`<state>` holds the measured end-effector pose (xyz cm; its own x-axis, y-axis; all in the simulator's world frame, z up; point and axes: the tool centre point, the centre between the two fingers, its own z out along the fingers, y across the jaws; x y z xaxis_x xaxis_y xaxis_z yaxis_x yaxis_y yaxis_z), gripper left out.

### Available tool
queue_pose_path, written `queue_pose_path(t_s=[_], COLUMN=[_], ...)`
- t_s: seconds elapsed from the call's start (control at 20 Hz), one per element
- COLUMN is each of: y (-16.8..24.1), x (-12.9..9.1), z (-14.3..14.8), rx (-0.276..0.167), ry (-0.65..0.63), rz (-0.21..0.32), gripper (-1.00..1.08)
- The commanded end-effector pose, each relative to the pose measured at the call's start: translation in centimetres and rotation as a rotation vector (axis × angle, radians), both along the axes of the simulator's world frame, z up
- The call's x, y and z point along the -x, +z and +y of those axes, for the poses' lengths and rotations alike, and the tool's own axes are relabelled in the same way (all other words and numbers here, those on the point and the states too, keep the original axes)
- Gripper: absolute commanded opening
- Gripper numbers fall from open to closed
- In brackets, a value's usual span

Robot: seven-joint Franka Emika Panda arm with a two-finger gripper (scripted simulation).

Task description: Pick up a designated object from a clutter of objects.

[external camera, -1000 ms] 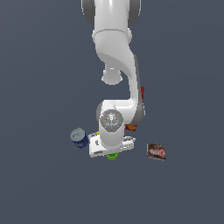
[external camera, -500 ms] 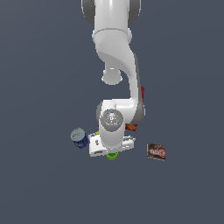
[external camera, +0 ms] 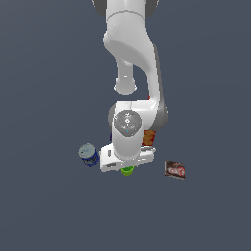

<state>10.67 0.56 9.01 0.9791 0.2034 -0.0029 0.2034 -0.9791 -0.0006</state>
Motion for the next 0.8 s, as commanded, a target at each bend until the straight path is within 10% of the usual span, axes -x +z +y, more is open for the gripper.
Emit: queue_pose_path(t_s=[0.0,0.75], y=[2.2,19.6], x=[0.0,0.6], z=[0.3,2.8], rx=[0.000,0.000], ry=[0.000,0.000], rz=[-0.003,-0.003], gripper=[-1.00,-1.00])
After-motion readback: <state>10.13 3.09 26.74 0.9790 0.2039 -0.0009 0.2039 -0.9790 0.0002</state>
